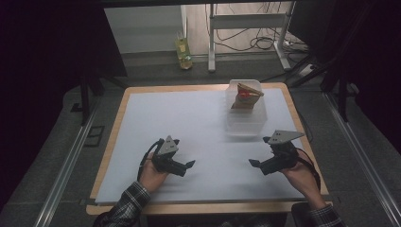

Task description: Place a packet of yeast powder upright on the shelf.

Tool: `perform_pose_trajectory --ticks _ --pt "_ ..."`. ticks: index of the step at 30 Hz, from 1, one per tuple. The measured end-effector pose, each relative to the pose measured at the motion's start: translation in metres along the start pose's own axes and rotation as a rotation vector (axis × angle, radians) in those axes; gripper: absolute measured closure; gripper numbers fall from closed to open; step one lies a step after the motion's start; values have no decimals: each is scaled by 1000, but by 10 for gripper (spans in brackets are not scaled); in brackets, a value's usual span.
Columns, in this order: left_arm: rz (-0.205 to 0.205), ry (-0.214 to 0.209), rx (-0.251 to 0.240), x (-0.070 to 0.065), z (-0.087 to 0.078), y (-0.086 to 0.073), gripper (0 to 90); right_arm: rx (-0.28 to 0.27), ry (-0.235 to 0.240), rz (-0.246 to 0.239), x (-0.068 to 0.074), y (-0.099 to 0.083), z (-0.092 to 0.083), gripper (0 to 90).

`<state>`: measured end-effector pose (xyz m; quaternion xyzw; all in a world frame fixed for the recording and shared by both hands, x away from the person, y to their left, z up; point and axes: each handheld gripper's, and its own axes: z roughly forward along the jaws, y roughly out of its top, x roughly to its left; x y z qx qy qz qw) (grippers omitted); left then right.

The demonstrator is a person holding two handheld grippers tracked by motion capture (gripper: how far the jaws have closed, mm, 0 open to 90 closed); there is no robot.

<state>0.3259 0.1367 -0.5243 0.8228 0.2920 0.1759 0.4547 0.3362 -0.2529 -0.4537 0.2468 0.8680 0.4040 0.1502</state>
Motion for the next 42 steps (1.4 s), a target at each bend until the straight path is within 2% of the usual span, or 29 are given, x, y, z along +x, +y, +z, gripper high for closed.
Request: perform_pose_trajectory --ticks 9,16,25,37,42 --pt "2 -2 3 0 0 0 0 -22 5 -5 4 -12 4 0" --pt "3 -9 9 0 1 -1 0 -11 5 -31 8 -19 9 0" --pt "1 -19 16 0 2 -1 0 27 9 -76 14 -26 21 0" --pt "2 -34 32 0 5 -3 0 106 37 -82 16 -37 38 0" --pt "-5 -40 26 0 5 -3 0 105 68 -65 15 -39 41 0"
